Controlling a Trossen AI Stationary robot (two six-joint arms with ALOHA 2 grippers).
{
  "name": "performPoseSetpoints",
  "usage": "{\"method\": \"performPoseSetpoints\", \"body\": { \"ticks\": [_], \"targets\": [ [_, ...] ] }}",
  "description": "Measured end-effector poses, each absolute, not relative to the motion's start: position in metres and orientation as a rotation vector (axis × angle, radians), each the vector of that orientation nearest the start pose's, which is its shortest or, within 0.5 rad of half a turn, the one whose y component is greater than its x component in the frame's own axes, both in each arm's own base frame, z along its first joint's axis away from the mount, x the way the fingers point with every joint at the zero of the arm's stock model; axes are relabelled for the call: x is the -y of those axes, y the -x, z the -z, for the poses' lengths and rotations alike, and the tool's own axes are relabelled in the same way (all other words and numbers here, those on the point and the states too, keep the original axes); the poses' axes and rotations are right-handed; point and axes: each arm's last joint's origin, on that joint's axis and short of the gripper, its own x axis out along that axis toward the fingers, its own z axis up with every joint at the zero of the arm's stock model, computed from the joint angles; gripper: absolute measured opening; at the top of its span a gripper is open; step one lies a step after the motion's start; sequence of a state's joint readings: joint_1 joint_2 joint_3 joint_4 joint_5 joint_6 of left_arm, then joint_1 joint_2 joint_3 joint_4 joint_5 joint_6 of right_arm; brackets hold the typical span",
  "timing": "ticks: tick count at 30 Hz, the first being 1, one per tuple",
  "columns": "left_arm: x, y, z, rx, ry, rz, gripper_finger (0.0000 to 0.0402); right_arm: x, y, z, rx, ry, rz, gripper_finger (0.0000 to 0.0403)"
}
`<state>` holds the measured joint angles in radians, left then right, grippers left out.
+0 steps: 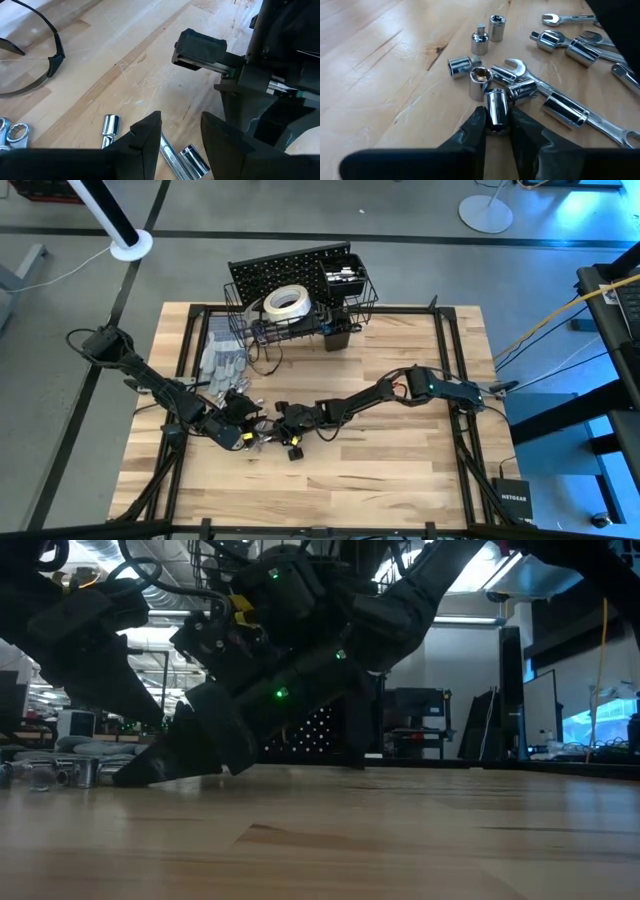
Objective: Hang tools onto peg board
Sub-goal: Put the socket into the top black bin on the pegboard
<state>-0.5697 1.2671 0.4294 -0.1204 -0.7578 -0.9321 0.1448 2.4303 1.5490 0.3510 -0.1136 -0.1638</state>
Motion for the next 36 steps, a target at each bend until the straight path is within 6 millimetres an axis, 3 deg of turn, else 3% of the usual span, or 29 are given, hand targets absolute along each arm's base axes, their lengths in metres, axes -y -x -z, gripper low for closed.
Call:
{"method": "performPoseSetpoints", "body": {
  "ticks": [5, 10, 17, 25, 31, 36],
  "targets": [
    [0.091, -0.18, -0.141, -0.59, 0.295, -0.489, 0.0131, -0.081, -0.497, -0.086, -0.535, 0.186, -0.258, 0.0067],
    [0.091, -0.18, -0.141, -0.59, 0.295, -0.489, 0.0131, -0.083, -0.486, -0.118, -0.617, 0.24, -0.213, 0.0071],
    [0.091, -0.18, -0.141, -0.589, 0.298, -0.49, 0.0131, -0.086, -0.456, -0.197, -0.683, 0.339, -0.149, 0.007],
    [0.092, -0.18, -0.141, -0.588, 0.299, -0.49, 0.0131, -0.073, -0.404, -0.315, -0.516, 0.398, 0.041, 0.0072],
    [0.092, -0.18, -0.141, -0.585, 0.302, -0.488, 0.0131, -0.046, -0.358, -0.392, -0.318, 0.412, 0.287, 0.0073],
    [0.092, -0.18, -0.141, -0.584, 0.307, -0.49, 0.0131, -0.014, -0.323, -0.441, -0.144, 0.396, 0.467, 0.0073]
  ]
}}
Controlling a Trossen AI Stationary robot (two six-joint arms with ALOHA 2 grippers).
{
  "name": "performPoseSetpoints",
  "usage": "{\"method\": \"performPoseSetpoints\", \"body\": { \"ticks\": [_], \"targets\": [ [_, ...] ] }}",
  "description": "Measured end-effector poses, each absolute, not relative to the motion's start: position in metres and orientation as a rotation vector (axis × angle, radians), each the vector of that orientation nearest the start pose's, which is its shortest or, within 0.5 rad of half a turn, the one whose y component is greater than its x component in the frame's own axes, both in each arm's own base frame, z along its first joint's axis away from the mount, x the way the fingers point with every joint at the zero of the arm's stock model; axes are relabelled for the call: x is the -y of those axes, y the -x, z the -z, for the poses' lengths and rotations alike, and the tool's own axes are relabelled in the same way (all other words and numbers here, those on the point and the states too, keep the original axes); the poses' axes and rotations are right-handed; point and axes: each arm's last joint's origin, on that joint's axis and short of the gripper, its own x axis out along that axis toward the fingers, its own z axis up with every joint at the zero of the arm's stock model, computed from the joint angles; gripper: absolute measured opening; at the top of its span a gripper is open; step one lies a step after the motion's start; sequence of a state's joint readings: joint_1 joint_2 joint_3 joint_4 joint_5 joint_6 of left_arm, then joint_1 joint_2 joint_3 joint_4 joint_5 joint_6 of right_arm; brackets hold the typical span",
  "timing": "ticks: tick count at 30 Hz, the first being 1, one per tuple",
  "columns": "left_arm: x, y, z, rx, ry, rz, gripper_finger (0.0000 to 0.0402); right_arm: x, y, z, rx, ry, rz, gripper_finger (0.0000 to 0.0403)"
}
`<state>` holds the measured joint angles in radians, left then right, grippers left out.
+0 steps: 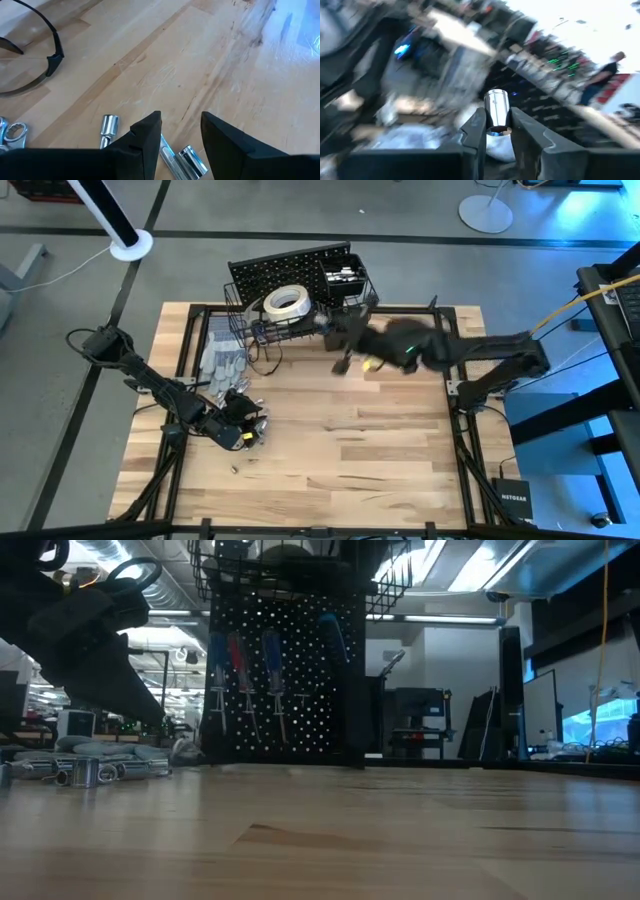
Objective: Hang tools onto peg board
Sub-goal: Put the socket into the top black bin on the pegboard
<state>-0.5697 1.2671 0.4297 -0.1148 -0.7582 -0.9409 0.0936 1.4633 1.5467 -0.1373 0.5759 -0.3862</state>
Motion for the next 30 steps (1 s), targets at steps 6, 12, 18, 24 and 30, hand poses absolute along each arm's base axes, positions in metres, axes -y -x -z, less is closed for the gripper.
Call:
{"method": "performPoseSetpoints", "body": {
  "ticks": [6, 12, 18, 24, 30],
  "targets": [
    [0.092, -0.18, -0.141, -0.584, 0.309, -0.491, 0.0131, 0.026, -0.295, -0.472, -0.012, 0.356, 0.63, 0.0073],
    [0.092, -0.18, -0.141, -0.584, 0.309, -0.491, 0.0131, 0.061, -0.29, -0.471, -0.037, 0.355, 0.739, 0.0076],
    [0.092, -0.18, -0.141, -0.584, 0.309, -0.491, 0.0131, 0.076, -0.296, -0.464, -0.065, 0.342, 0.77, 0.0107],
    [0.092, -0.18, -0.141, -0.584, 0.309, -0.491, 0.0131, 0.074, -0.296, -0.463, -0.07, 0.34, 0.764, 0.0166],
    [0.092, -0.18, -0.141, -0.584, 0.309, -0.491, 0.0131, 0.042, -0.286, -0.473, -0.038, 0.339, 0.654, 0.0199]
  ]
}}
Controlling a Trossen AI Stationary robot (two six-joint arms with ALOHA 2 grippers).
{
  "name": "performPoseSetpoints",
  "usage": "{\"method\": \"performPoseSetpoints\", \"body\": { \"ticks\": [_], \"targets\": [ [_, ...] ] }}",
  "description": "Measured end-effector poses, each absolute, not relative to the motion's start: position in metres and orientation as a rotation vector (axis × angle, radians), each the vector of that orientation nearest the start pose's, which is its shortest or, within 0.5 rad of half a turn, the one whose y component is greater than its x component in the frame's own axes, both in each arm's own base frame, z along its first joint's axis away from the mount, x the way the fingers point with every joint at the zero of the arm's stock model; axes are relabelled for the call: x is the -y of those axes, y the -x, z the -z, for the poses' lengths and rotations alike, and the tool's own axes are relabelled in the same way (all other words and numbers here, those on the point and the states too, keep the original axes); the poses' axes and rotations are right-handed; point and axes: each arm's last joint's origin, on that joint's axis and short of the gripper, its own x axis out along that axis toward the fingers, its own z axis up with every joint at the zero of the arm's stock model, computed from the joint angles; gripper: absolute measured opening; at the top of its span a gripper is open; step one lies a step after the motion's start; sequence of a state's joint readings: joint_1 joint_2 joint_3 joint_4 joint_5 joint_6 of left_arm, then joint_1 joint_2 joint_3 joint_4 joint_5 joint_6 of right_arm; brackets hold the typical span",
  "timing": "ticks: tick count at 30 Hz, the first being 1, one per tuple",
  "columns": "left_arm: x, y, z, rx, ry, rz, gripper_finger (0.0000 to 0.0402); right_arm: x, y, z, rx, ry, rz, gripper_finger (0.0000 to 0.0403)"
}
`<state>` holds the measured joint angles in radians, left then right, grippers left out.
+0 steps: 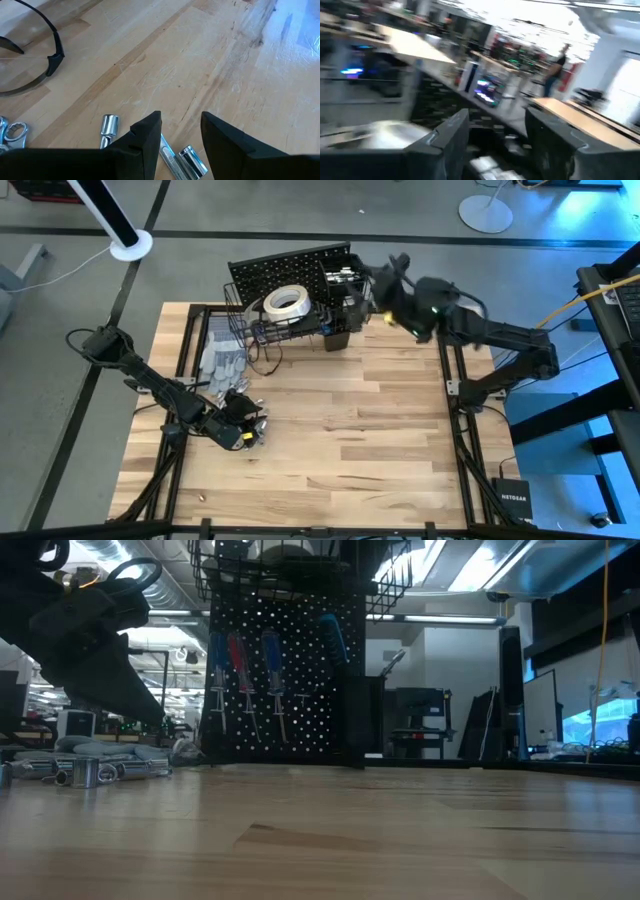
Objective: Hang tools onto peg board
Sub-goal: Put the socket into the top black bin on the pegboard
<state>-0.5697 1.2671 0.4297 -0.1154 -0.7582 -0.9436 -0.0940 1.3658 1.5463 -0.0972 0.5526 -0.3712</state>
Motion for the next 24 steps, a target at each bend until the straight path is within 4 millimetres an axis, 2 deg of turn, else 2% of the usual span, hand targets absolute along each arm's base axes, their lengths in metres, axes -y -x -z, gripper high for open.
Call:
{"method": "performPoseSetpoints", "body": {
  "ticks": [4, 10, 15, 18, 21, 24],
  "targets": [
    [0.092, -0.18, -0.141, -0.584, 0.315, -0.491, 0.0131, 0.005, -0.277, -0.466, -0.14, 0.366, 0.466, 0.0201],
    [0.093, -0.181, -0.142, -0.584, 0.329, -0.479, 0.0131, -0.043, -0.271, -0.428, -0.393, 0.311, 0.208, 0.02],
    [0.092, -0.182, -0.143, -0.566, 0.325, -0.482, 0.0131, -0.078, -0.27, -0.375, -0.529, 0.237, 0.092, 0.0199],
    [0.088, -0.185, -0.143, -0.557, 0.302, -0.503, 0.0136, -0.096, -0.268, -0.339, -0.563, 0.192, 0.08, 0.0199],
    [0.083, -0.19, -0.145, -0.57, 0.289, -0.495, 0.016, -0.111, -0.263, -0.3, -0.558, 0.116, 0.091, 0.0199],
    [0.081, -0.2, -0.154, -0.63, 0.278, -0.409, 0.0196, -0.124, -0.256, -0.269, -0.483, 0.01, 0.118, 0.0199]
  ]
}}
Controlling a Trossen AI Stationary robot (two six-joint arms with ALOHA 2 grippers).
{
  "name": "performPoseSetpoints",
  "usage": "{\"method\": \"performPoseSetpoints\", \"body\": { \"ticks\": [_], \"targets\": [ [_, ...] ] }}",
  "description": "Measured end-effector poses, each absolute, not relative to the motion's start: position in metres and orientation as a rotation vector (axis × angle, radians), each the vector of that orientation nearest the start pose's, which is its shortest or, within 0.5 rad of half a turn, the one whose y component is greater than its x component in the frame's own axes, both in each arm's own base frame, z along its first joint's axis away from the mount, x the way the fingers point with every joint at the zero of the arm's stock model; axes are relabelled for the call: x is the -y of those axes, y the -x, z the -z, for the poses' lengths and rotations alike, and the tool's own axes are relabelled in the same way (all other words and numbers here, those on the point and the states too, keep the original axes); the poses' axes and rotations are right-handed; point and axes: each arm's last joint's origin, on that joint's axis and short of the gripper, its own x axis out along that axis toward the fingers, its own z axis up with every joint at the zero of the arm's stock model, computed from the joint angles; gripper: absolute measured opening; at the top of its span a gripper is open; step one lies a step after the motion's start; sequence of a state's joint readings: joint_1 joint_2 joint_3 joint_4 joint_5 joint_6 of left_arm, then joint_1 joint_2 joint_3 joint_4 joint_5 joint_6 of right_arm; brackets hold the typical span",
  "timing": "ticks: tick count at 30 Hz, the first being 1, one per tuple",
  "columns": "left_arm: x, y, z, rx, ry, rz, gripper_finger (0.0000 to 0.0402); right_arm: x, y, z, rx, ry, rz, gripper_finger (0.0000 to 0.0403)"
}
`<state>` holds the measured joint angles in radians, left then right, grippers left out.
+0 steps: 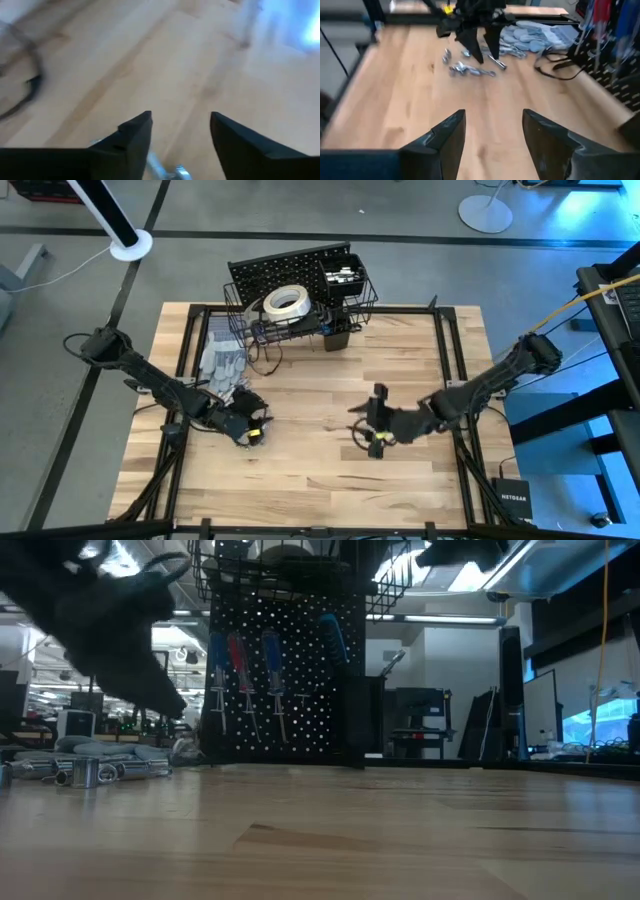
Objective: Hang tools onto peg board
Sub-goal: Put the socket into the top black bin on the pegboard
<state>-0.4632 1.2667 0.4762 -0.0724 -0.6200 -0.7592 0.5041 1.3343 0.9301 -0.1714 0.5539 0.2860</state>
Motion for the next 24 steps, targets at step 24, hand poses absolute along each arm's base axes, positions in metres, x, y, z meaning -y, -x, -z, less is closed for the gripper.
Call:
{"method": "performPoseSetpoints", "body": {
  "ticks": [24],
  "targets": [
    [0.115, -0.167, -0.176, -1.305, 0.236, -0.078, 0.0241, -0.16, -0.276, -0.149, -0.286, -0.212, 0.197, 0.0199]
  ]
}}
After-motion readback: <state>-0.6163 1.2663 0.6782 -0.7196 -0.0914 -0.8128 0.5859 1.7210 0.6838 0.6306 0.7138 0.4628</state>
